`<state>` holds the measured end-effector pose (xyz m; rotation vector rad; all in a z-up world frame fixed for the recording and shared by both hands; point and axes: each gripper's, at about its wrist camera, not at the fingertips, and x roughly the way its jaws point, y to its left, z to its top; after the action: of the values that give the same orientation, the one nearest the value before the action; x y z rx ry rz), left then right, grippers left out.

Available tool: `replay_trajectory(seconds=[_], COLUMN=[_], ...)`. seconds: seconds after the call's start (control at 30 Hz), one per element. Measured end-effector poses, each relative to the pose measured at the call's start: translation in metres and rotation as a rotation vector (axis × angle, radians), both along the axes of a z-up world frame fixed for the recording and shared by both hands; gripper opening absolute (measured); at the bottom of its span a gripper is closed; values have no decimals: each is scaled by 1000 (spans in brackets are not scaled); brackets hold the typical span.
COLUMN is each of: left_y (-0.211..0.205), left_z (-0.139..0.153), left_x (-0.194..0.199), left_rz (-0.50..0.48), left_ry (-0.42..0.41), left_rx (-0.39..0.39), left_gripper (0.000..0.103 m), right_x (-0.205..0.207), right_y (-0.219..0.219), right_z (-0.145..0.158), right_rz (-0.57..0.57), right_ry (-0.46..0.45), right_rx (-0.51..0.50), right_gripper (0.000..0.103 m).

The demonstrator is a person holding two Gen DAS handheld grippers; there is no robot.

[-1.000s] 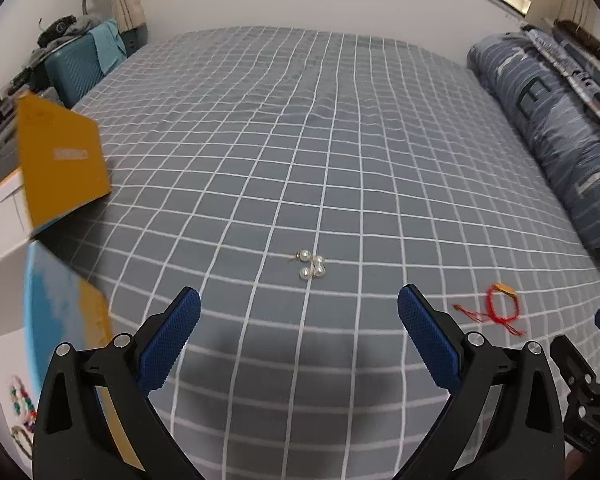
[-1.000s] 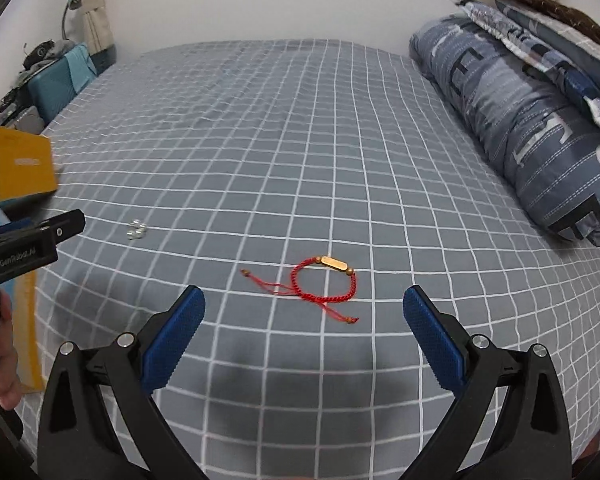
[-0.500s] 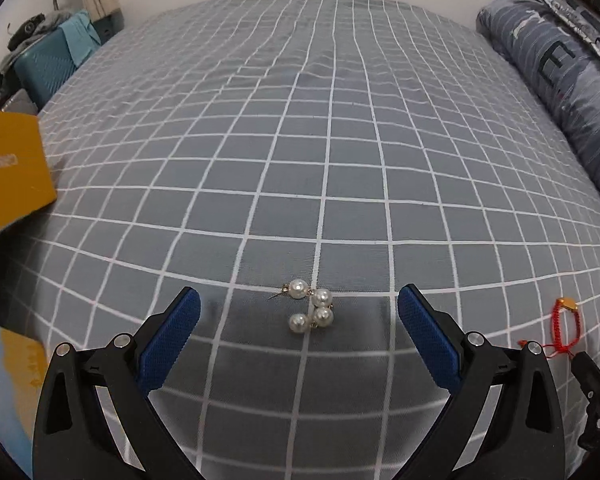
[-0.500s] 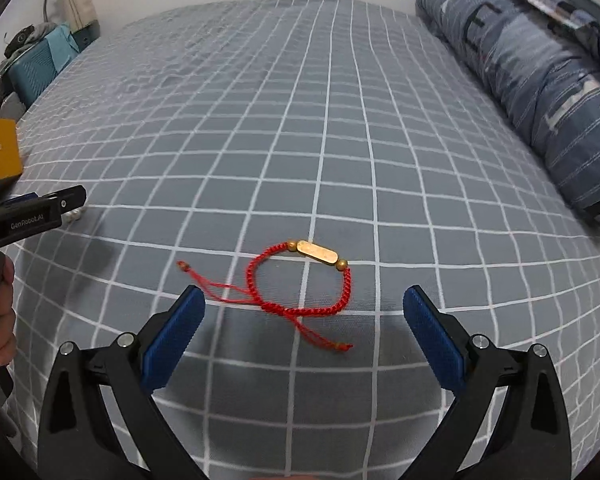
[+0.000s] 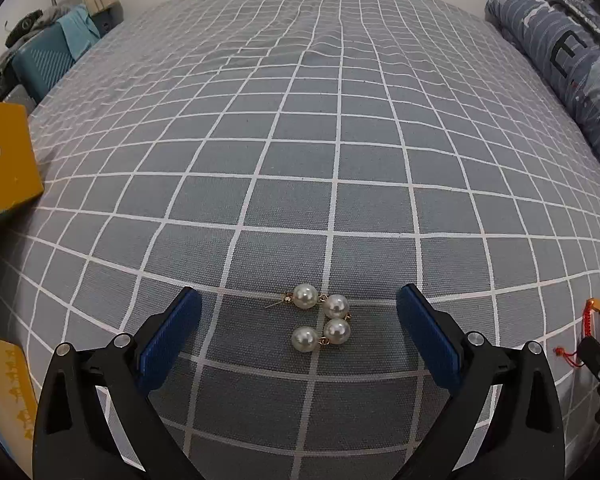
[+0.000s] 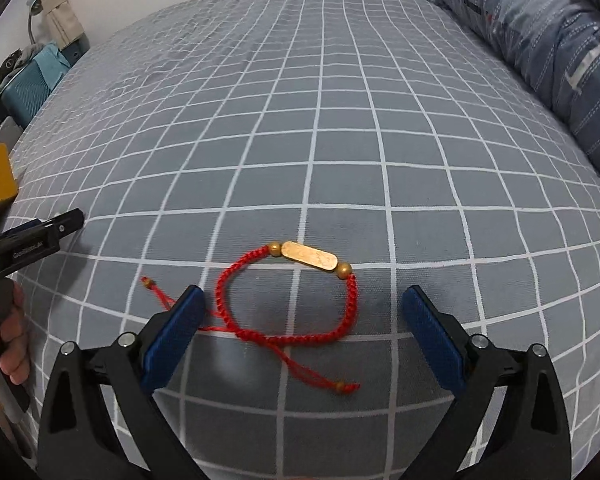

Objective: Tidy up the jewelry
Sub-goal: 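Grasp the pearl earrings with left tool while right tool grasps red cord bracelet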

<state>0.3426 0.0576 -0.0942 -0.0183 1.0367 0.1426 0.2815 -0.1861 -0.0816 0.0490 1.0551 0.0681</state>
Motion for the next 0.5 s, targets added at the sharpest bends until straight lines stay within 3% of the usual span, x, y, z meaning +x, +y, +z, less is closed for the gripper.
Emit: replay_trajectory(seconds=[0.13, 0.23, 0.5], left_y=[-4, -5, -19], left_z=[-1, -1, 3], left_x=[-1, -1, -7], left_rz=[-3, -18, -85], left_ry=[2, 4, 5], left_rx=[2, 4, 21], left_gripper=[96, 88, 45], right_x=[-1, -1, 0], right_y=[4, 10, 14], right_z=[0, 1, 3], right_rz=[18, 49, 84], right_ry=[-4, -2, 8], right_rx=[-27, -49, -57], right_gripper=[79, 71, 46])
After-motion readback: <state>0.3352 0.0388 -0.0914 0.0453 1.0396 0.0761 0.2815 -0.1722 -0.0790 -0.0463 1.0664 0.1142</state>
